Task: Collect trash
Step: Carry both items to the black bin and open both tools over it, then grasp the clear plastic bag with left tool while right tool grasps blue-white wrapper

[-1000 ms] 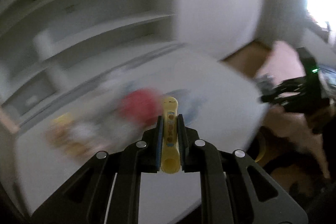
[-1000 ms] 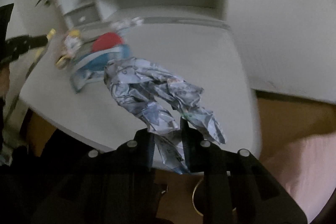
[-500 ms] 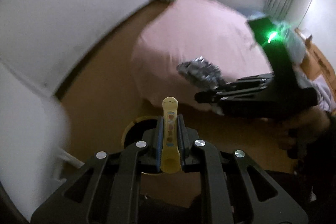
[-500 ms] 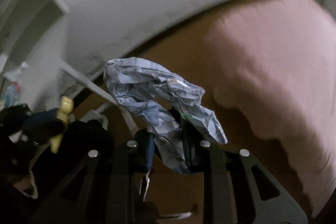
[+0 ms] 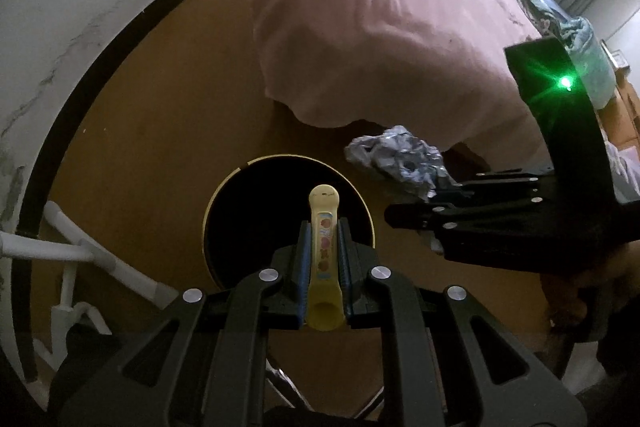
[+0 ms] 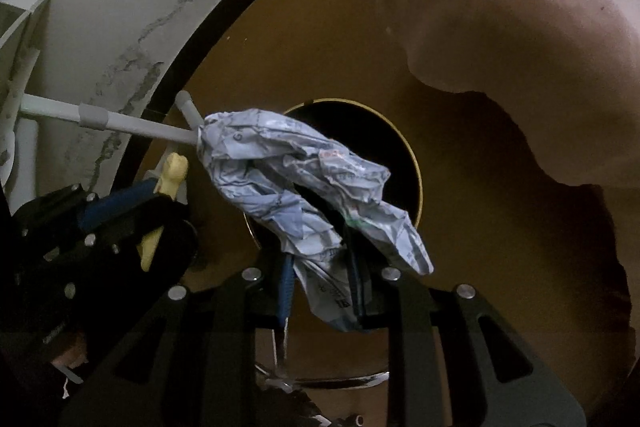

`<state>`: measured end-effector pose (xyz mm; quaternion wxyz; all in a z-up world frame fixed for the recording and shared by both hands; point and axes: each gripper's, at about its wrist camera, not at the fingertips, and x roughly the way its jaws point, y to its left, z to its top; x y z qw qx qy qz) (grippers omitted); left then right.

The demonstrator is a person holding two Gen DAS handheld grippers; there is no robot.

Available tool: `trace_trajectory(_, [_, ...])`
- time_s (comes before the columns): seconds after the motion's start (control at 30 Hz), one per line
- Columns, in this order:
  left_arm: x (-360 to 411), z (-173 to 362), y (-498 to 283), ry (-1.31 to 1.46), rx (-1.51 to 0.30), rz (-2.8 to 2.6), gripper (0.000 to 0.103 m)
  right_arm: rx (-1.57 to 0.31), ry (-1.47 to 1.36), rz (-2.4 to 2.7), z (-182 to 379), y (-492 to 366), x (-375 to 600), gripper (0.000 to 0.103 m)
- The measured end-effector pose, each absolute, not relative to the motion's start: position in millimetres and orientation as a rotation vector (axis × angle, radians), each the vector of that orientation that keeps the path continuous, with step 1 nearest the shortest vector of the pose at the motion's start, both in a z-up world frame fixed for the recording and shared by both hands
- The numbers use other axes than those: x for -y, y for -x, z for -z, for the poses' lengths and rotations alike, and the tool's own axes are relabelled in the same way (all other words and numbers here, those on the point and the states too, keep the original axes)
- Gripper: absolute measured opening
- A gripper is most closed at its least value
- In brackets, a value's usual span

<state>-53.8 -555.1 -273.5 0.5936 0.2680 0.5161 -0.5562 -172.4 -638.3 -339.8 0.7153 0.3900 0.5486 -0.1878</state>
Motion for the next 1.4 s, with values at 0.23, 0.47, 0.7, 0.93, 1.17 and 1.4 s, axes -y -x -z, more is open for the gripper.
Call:
trace_trajectory(0.23, [549,267,56,-0.615,-1.160,1.287,0.058,-1.180,-0.849,0.423,327,190,648,0.064])
trace_trajectory(0.47, [539,233,60,-0.582,-1.124,1.296,0.067,-1.150,-0.818,0.444,296,197,647,0.069])
trace_trajectory(0.7, [497,134,70,-0.447,-1.032,1.308,0.091,-1.028,-0.641,0.565,194,207,629,0.079])
trace_trajectory(0.93, [365,26,24,-0.269,-0.871,1.084,0.096,-0.855,-0.396,0.320,82,113,506,0.084])
trace_trajectory(1.17, [173,0,-48,-0.177,-0.822,0.561,0.096,-0.860,-0.275,-0.089,54,-4,350,0.084])
trace_trajectory(1.4, [3,5,-76,-0.017,-0.850,0.256,0.096,-0.956,-0.322,-0.304,61,-76,241,0.084])
